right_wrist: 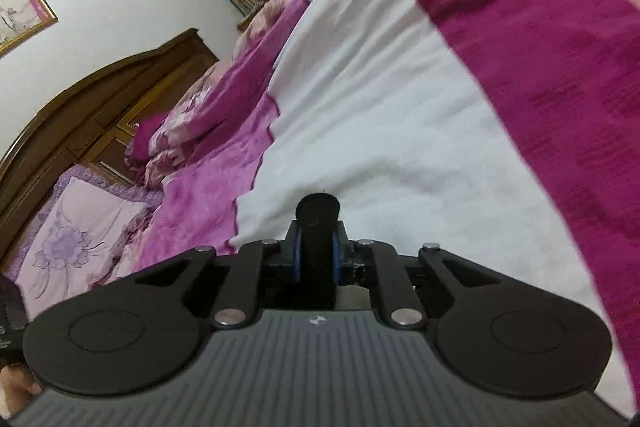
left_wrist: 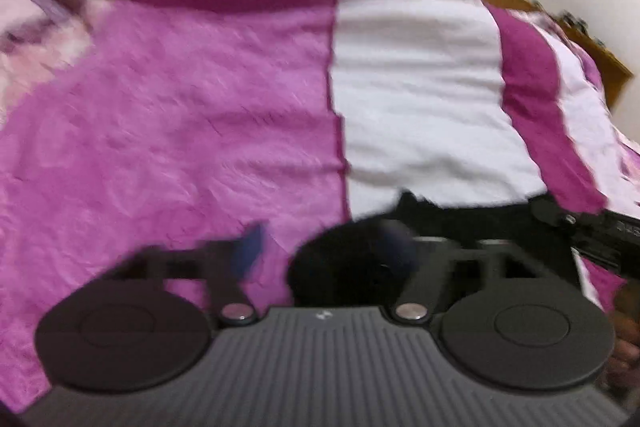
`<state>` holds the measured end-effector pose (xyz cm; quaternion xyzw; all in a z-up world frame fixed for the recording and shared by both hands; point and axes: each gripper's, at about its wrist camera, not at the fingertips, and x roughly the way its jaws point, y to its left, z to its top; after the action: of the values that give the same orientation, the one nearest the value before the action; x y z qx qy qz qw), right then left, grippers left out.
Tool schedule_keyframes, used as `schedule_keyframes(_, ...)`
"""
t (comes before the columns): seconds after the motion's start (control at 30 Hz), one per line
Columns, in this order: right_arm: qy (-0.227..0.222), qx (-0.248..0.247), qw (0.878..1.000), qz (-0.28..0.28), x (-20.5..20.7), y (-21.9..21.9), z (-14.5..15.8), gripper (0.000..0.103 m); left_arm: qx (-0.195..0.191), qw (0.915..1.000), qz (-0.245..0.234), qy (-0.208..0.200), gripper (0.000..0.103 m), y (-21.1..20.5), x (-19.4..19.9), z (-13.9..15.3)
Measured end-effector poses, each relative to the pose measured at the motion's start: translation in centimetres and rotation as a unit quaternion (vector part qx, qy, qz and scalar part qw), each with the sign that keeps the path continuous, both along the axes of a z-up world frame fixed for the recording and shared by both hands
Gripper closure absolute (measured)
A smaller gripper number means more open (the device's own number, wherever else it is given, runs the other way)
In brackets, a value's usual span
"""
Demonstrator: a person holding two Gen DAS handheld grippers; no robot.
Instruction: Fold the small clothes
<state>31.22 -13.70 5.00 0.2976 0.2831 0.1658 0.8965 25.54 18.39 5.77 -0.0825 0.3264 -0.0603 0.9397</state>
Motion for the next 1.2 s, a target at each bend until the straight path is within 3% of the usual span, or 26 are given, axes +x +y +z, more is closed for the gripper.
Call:
schedule_keyframes(0.07, 0.005, 0.011, 1.000, -0.009, 0.2, -0.8, -0.7, 0.089, 0.009, 0.9999, -0.014, 0.000, 0.028, -0.7, -0.4, -0.5)
schedule_keyframes(0.13, 0.028, 0.034, 0.999, -0.025, 0.5, -1.6, -2.0, 0.089, 0.018, 0.9993, -0.032, 0.008, 0.069, -1.3, -0.2, -0.8)
schedule_keyframes(0.17, 0.040, 0.041, 0.998, -0.032, 0.7, -1.8, -2.7, 0.088, 0.039, 0.9985, -0.030, 0.022, 0.095, -1.8, 0.2, -0.9)
schedule_keyframes(0.2, 0.049, 0.041, 0.997, -0.035, 0.9, -1.9, -3.2, 0.088, 0.064, 0.9972, -0.019, 0.034, 0.096, -2.3, 0.6, -1.0)
schedule_keyframes(0.27, 0.040, 0.009, 0.998, -0.052, 0.4, -1.9, -2.8, 0.086, 0.073, 0.9968, -0.026, 0.018, 0.096, -2.4, 0.5, -0.6)
schedule_keyframes(0.33, -0.003, -0.061, 0.996, -0.067, -0.4, -1.4, -0.7, 0.064, 0.081, 0.9961, -0.033, 0.003, 0.096, -2.3, 0.1, 0.0)
schedule_keyframes(0.37, -0.029, -0.085, 0.995, -0.044, -0.6, -1.2, 0.7, 0.045, 0.078, 0.9965, -0.030, -0.001, 0.096, -2.0, -0.1, 0.3)
schedule_keyframes(0.4, -0.037, -0.092, 0.995, -0.001, -0.4, -0.8, 1.8, 0.039, 0.066, 0.9977, -0.018, -0.002, 0.096, -1.6, -0.1, 0.6)
schedule_keyframes(0.47, 0.020, -0.126, 0.986, 0.110, 2.2, 1.4, 3.3, 0.039, 0.032, 0.9995, 0.003, 0.004, 0.096, -0.9, 0.3, 0.9)
schedule_keyframes(0.57, 0.051, -0.214, 0.967, 0.133, 4.8, 4.9, 3.8, 0.039, 0.022, 0.9996, 0.015, 0.003, 0.096, -0.9, 1.2, 1.5)
schedule_keyframes(0.77, 0.010, -0.291, 0.923, 0.250, 5.2, 8.6, 1.7, 0.039, 0.048, 0.9987, -0.004, -0.016, 0.096, -2.0, 2.0, 2.2)
schedule_keyframes(0.83, 0.006, -0.259, 0.921, 0.290, 5.6, 8.9, 1.6, 0.039, 0.044, 0.9989, -0.002, -0.011, 0.096, -1.8, 2.1, 2.1)
schedule_keyframes(0.9, 0.019, -0.244, 0.927, 0.285, 6.0, 9.3, 1.8, 0.036, 0.049, 0.9988, 0.000, -0.010, 0.096, -1.7, 2.1, 2.0)
schedule_keyframes(0.97, 0.012, -0.260, 0.928, 0.266, 5.8, 9.9, 1.7, 0.036, 0.052, 0.9986, 0.004, -0.004, 0.096, -1.6, 2.2, 1.7)
schedule_keyframes(1.1, -0.035, -0.336, 0.901, 0.273, 5.3, 11.8, 1.1, 0.034, 0.061, 0.9981, 0.003, -0.006, 0.096, -1.7, 2.3, 1.5)
schedule_keyframes(1.17, -0.036, -0.341, 0.897, 0.278, 5.4, 11.9, 0.7, 0.035, 0.064, 0.9979, 0.002, -0.012, 0.096, -1.8, 2.2, 1.5)
schedule_keyframes(1.2, -0.033, -0.344, 0.896, 0.279, 5.2, 11.9, 0.4, 0.049, 0.065, 0.9978, 0.002, -0.013, 0.096, -1.9, 2.1, 1.6)
